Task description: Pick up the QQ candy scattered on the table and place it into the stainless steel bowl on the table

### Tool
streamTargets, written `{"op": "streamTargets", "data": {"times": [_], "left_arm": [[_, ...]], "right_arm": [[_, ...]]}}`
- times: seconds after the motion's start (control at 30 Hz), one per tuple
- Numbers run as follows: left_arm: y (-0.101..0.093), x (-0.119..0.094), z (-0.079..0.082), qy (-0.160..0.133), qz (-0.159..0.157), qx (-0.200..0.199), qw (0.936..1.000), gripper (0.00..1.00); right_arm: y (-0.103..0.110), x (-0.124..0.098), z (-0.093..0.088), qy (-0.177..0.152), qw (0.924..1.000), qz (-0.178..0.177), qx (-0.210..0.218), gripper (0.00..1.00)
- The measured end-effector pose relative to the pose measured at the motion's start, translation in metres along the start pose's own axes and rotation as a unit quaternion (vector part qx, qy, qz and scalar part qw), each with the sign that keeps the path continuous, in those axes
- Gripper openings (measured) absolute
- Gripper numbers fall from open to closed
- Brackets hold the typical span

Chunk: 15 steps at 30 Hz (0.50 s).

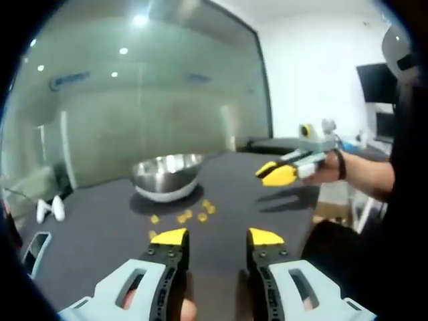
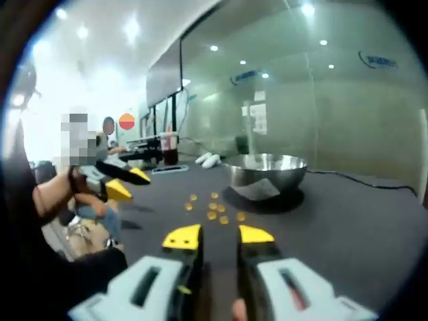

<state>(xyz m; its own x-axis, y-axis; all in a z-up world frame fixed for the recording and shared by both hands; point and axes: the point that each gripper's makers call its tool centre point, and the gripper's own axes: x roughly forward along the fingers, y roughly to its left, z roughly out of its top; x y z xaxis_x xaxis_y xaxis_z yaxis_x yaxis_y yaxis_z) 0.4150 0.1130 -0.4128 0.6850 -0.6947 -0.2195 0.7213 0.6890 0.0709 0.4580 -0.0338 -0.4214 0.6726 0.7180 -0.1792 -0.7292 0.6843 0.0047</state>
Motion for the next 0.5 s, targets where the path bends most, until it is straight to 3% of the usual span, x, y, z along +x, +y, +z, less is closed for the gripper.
{"op": "streamTargets", "data": {"times": [0.5], "left_arm": [[0.0009,0.0007,0.0003,0.0,0.005,-0.004,1.0,0.36]], "right_arm": [[-0.0073,-0.0039,-0.003,0.001,1.0,-0.006,-0.002,0.21]]}}
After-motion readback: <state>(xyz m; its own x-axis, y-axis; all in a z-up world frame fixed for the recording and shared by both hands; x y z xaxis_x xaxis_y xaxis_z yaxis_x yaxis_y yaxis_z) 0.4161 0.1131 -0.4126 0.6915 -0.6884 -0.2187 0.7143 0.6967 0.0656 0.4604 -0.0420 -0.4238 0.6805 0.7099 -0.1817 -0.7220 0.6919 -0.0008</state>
